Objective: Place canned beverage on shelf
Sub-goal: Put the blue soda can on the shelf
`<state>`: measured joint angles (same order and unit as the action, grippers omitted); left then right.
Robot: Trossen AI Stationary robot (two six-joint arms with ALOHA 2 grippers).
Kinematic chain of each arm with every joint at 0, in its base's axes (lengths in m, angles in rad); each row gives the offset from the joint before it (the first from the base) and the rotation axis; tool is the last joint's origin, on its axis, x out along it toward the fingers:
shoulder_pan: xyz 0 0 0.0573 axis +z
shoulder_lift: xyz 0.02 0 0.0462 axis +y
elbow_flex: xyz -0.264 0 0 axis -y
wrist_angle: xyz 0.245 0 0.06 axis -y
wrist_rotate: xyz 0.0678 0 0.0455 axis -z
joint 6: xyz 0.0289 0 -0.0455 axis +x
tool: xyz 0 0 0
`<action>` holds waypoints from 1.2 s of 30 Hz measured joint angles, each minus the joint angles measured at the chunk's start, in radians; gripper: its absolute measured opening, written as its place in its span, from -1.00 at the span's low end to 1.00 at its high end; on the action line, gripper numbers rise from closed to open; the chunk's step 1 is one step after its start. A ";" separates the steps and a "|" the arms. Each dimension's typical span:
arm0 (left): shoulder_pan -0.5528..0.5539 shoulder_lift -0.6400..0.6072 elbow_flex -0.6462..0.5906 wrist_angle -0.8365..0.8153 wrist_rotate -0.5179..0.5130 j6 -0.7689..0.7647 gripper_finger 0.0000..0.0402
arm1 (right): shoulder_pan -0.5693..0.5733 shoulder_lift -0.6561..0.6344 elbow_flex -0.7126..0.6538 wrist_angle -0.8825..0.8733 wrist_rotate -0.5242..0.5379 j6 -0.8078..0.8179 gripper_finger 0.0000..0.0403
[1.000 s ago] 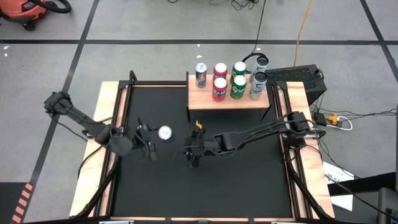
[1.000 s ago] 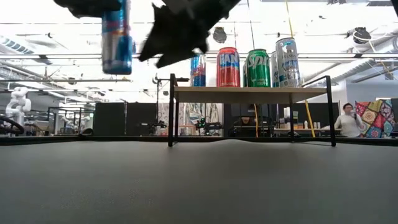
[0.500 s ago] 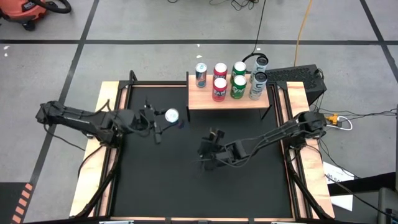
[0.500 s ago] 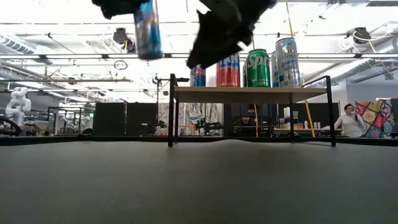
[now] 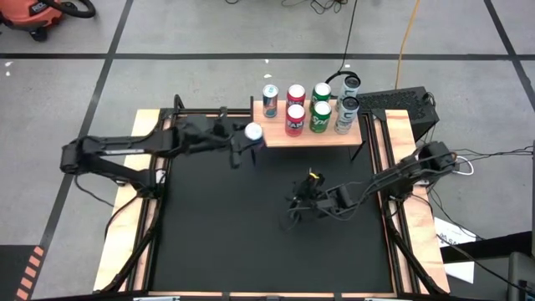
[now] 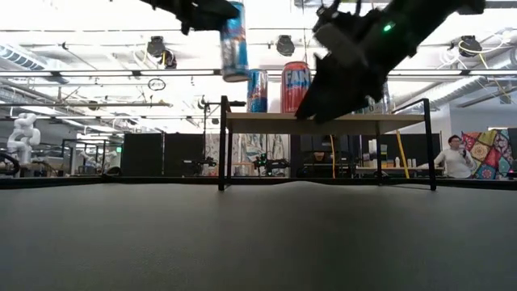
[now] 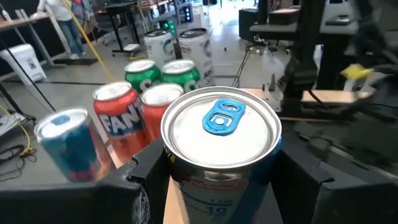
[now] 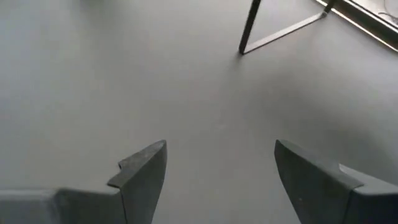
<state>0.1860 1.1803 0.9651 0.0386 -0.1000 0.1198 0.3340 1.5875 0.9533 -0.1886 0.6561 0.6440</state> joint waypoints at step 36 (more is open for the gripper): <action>0.253 0.360 0.210 -0.007 0.204 -0.010 0.19 | 0.105 -0.059 -0.030 -0.081 0.216 0.057 0.41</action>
<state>0.4393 1.5400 1.1748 0.0316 0.1036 0.1097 0.4393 1.5288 0.9230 -0.2692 0.8724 0.7005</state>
